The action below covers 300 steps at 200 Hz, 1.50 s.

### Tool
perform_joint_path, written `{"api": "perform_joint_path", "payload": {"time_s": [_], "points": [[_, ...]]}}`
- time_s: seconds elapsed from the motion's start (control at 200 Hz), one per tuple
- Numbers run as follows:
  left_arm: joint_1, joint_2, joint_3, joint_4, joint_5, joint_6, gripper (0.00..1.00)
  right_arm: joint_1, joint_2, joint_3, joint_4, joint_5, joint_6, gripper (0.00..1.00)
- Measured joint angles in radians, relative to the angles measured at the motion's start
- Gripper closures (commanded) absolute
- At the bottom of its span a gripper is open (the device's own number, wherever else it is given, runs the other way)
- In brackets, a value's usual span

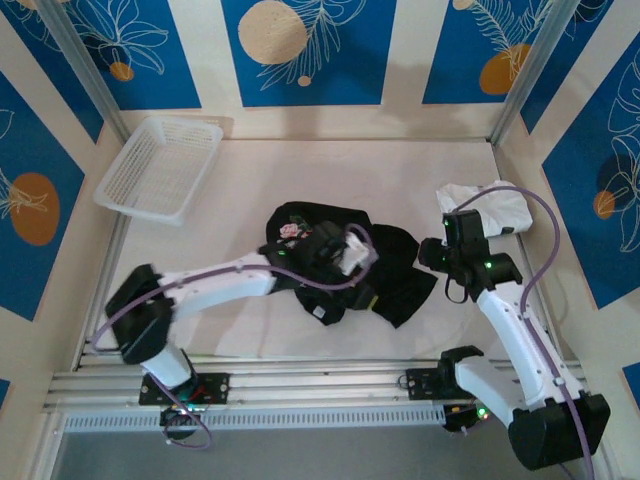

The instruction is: Fold the inside-out t-shirt

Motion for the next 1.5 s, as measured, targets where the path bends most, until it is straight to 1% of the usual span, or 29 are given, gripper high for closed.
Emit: {"api": "perform_joint_path", "payload": {"time_s": [0.05, 0.1, 0.185, 0.285, 0.335, 0.39, 0.535, 0.625, 0.67, 0.74, 0.855, 0.89, 0.98, 1.085, 1.135, 1.225, 1.335, 1.415, 1.5], "points": [[0.071, -0.078, -0.061, 0.002, -0.002, -0.019, 0.36, 0.015, -0.012, -0.008, 0.025, -0.004, -0.002, 0.44], [0.163, -0.151, -0.118, 0.003, -0.017, -0.039, 0.32, 0.041, -0.008, -0.012, 0.051, -0.023, -0.004, 0.4], [0.317, -0.241, -0.208, 0.006, -0.069, -0.082, 0.28, 0.123, 0.05, -0.011, 0.135, -0.082, -0.024, 0.38], [0.491, -0.295, -0.305, 0.002, -0.142, -0.13, 0.24, 0.229, 0.21, 0.025, 0.243, -0.165, -0.049, 0.35], [0.553, -0.293, -0.336, 0.002, -0.17, -0.146, 0.24, 0.265, 0.311, 0.06, 0.288, -0.195, -0.06, 0.33], [0.584, -0.277, -0.351, -0.003, -0.189, -0.16, 0.24, 0.296, 0.421, 0.116, 0.33, -0.225, -0.08, 0.3], [0.59, -0.174, -0.352, 0.021, -0.199, -0.175, 0.24, 0.364, 0.653, 0.275, 0.401, -0.258, -0.138, 0.26], [0.589, -0.109, -0.354, 0.05, -0.191, -0.182, 0.27, 0.409, 0.764, 0.354, 0.425, -0.26, -0.169, 0.26], [0.587, -0.077, -0.354, 0.069, -0.179, -0.189, 0.31, 0.427, 0.813, 0.385, 0.428, -0.257, -0.182, 0.28], [0.58, -0.032, -0.354, 0.104, -0.163, -0.2, 0.35, 0.45, 0.879, 0.417, 0.432, -0.256, -0.195, 0.35], [0.557, 0.028, -0.352, 0.15, -0.135, -0.201, 0.48, 0.458, 0.942, 0.429, 0.429, -0.253, -0.2, 0.56], [0.55, 0.044, -0.35, 0.161, -0.127, -0.204, 0.54, 0.457, 0.951, 0.429, 0.426, -0.249, -0.2, 0.62], [0.542, 0.088, -0.343, 0.196, -0.11, -0.218, 0.68, 0.451, 0.954, 0.43, 0.424, -0.25, -0.205, 0.75], [0.541, 0.128, -0.341, 0.241, -0.088, -0.233, 0.89, 0.441, 0.952, 0.443, 0.43, -0.254, -0.195, 0.89], [0.541, 0.142, -0.341, 0.266, -0.077, -0.241, 1.0, 0.433, 0.947, 0.444, 0.436, -0.259, -0.186, 0.93], [0.541, 0.144, -0.339, 0.298, -0.067, -0.251, 1.0, 0.408, 0.924, 0.444, 0.439, -0.278, -0.166, 1.0], [0.546, 0.124, -0.298, 0.276, -0.072, -0.244, 1.0, 0.362, 0.862, 0.444, 0.444, -0.308, -0.153, 1.0], [0.55, 0.079, -0.199, 0.21, -0.091, -0.215, 1.0, 0.311, 0.767, 0.444, 0.453, -0.333, -0.145, 1.0], [0.55, 0.014, -0.034, 0.153, -0.121, -0.175, 1.0, 0.262, 0.64, 0.443, 0.478, -0.336, -0.144, 1.0]]}}
